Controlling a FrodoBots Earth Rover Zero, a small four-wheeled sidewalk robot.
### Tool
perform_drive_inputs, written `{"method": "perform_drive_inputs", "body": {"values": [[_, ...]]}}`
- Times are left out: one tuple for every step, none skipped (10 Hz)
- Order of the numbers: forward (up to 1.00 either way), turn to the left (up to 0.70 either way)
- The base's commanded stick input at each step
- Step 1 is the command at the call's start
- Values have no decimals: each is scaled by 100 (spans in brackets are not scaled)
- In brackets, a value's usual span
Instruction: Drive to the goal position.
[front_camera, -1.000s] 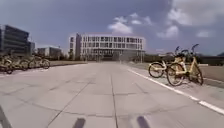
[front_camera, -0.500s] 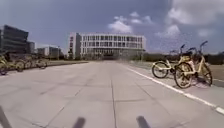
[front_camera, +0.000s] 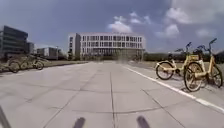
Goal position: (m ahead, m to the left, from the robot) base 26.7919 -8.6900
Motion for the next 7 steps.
{"method": "perform_drive_inputs", "body": {"values": [[70,0],[70,0],[70,0],[70,0],[70,0],[70,0],[70,0]]}}
